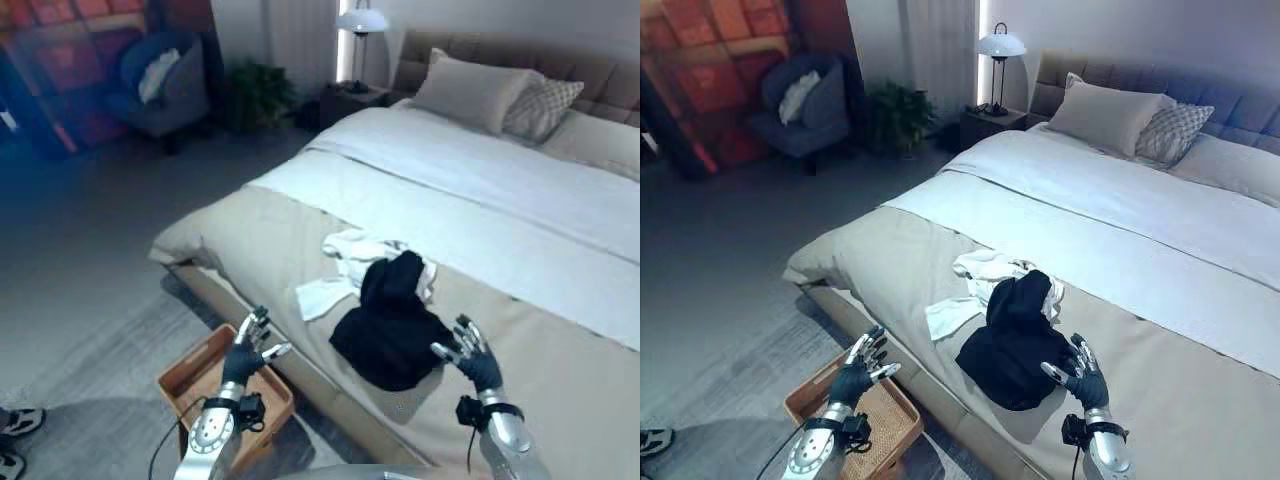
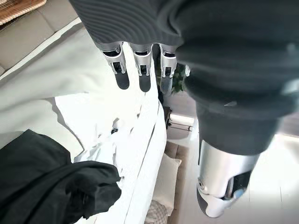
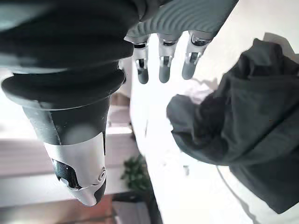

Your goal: Pick up clothes into the bucket

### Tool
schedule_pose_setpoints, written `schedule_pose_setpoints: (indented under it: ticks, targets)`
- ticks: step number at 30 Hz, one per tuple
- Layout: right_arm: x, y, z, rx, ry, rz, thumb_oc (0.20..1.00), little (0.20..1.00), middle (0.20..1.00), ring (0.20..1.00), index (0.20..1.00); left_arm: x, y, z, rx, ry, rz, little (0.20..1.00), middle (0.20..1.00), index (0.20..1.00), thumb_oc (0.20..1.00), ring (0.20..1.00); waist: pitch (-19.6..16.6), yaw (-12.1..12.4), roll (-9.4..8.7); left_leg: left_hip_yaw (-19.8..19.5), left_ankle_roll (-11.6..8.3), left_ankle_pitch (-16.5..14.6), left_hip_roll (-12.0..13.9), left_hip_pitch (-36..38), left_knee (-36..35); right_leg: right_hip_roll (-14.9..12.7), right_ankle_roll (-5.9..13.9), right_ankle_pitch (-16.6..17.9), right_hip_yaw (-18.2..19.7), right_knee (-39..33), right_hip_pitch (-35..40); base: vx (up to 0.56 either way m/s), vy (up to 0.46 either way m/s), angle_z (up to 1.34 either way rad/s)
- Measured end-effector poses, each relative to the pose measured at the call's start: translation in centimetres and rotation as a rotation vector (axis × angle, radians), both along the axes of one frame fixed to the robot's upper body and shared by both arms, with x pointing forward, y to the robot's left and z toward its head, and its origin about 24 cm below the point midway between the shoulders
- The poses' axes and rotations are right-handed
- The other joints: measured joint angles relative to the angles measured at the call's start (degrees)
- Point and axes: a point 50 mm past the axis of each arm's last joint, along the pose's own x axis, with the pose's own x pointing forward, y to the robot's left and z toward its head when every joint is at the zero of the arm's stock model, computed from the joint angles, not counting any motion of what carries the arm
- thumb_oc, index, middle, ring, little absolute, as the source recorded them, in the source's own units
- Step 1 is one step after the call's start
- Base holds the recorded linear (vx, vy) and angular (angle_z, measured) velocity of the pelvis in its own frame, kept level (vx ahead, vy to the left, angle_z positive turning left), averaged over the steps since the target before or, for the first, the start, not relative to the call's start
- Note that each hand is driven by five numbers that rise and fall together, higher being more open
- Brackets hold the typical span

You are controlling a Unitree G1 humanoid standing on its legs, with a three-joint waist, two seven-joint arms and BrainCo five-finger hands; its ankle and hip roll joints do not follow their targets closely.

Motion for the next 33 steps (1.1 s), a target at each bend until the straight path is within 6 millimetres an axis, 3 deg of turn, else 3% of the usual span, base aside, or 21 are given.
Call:
schedule_pose_setpoints:
  ticks: [23,28,31,33]
  targets:
    - [0.2,-0.2,0.3,-0.041,-0.008,0.026,1.0,1.0,1.0,1.0,1.0,-1.1,0.8,-0.3,0.063,0.024,-0.007,1.0,1.0,1.0,1.0,1.0,0.8,0.4,0.12,-0.2,-0.3,0.2,-0.4,-1.4,0.0,-0.1,0.06,0.0,-0.1,0.0,-1.0,0.0,-0.002,-0.03]
    - [2.0,-0.3,0.9,-0.127,-0.034,0.054,1.0,1.0,1.0,1.0,1.0,-1.0,0.9,-0.2,0.069,0.021,-0.013,1.0,1.0,1.0,1.0,1.0,3.3,1.4,1.13,-0.3,-0.15,0.1,-0.7,-2.5,1.0,-0.6,0.05,0.0,-0.1,0.2,-1.7,-0.04,0.024,0.01]
    - [4.0,-0.9,1.6,-0.199,-0.061,0.044,1.0,1.0,1.0,1.0,1.0,-0.2,0.8,0.2,0.09,-0.011,-0.023,1.0,1.0,1.0,1.0,1.0,5.5,2.1,1.75,-0.7,-0.15,-0.1,-1.4,-5.6,3.3,-1.4,0.09,0.3,0.1,1.7,-4.4,-0.14,0.041,0.04]
    - [6.5,-0.8,3.6,-0.286,-0.14,0.068,1.0,1.0,1.0,1.0,1.0,0.7,0.9,1.0,0.114,-0.056,-0.019,1.0,1.0,1.0,1.0,1.0,8.8,2.8,2.47,-0.8,0.09,-0.2,-1.9,-9.8,6.9,-2.4,-0.12,0.5,0.7,5.3,-8.9,-0.2,0.035,-0.03]
